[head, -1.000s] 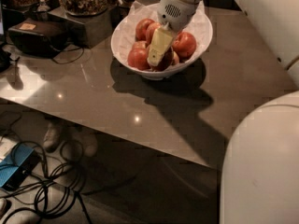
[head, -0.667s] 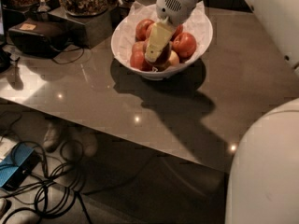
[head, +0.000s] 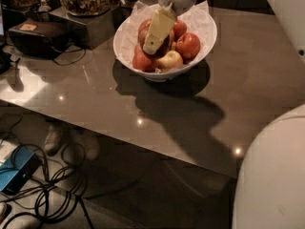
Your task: Pick apple from white bowl
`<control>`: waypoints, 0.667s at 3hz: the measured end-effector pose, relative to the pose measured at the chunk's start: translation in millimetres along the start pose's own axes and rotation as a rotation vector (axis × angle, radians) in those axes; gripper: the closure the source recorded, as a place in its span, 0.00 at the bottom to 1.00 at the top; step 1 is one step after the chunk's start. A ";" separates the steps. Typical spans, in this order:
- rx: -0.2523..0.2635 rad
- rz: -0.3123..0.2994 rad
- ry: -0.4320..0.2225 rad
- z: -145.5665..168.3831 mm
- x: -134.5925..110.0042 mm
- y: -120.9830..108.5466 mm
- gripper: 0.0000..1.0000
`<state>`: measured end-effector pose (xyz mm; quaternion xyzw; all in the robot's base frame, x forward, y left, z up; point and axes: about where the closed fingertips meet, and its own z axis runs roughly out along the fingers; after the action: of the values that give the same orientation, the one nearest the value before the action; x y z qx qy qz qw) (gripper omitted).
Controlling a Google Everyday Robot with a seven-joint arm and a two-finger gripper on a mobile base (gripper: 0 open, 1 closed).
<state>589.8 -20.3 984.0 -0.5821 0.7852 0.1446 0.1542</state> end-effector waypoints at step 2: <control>-0.040 -0.111 -0.043 -17.3 -13.1 32.5 1.00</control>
Offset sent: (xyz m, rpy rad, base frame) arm -0.0793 -0.0081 0.0222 -0.0196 0.0976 0.2189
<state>561.0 -6.8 1006.7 -0.6246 0.7451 0.1640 0.1670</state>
